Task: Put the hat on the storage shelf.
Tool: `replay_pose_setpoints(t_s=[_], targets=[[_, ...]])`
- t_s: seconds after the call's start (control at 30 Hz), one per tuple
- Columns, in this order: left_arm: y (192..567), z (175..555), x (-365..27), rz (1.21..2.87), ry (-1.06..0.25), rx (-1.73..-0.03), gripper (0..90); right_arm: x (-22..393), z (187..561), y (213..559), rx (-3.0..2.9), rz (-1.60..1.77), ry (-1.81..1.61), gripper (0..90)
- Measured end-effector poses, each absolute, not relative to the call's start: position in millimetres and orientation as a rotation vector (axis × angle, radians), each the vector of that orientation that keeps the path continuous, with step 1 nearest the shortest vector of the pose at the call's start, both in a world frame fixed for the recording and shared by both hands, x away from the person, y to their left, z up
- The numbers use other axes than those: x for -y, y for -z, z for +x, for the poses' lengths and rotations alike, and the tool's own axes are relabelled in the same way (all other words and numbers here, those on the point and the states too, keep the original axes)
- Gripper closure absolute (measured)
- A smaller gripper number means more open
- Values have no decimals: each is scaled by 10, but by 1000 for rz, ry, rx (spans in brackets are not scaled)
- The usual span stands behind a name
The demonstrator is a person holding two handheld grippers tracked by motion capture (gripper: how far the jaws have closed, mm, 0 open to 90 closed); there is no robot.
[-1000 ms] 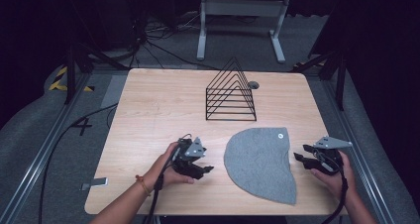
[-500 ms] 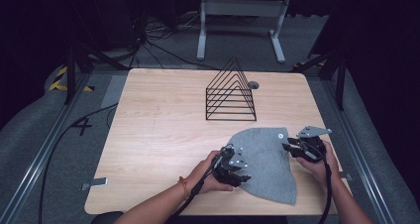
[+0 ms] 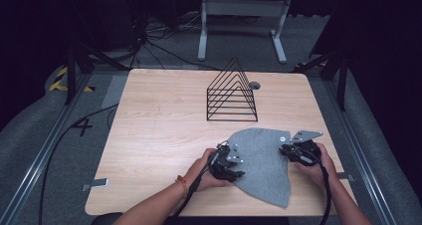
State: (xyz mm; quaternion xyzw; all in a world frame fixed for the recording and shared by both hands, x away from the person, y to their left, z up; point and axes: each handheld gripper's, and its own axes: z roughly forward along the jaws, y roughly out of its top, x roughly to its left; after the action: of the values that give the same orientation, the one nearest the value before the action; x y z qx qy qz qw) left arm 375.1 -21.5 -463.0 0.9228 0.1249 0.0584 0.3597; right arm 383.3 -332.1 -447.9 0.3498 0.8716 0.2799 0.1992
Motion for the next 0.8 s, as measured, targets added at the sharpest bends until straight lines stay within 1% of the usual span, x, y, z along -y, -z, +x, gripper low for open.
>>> replay_pose_setpoints(t_s=[0.13,0.3,0.37,0.47,0.67,0.73,0.8], targets=[[4625,3879,29,2376,-203,-409,522,3146,3710,4460,-2501,905,-755,786],[4624,4065,-172,2363,-244,-518,479,2931,3588,4457,-2575,860,-779,793],[4630,4140,-246,2353,-281,-545,458,2838,3542,4463,-2589,858,-801,805],[4638,4254,-345,2332,-268,-608,450,2718,3487,4471,-2616,843,-831,805],[4653,4380,-445,2296,-308,-680,451,2461,3408,4491,-2671,813,-896,767],[4638,4417,-454,2300,-292,-720,446,2379,3400,4491,-2694,813,-916,757],[4602,4418,-477,2298,-293,-751,422,2328,3394,4476,-2692,794,-914,707]])
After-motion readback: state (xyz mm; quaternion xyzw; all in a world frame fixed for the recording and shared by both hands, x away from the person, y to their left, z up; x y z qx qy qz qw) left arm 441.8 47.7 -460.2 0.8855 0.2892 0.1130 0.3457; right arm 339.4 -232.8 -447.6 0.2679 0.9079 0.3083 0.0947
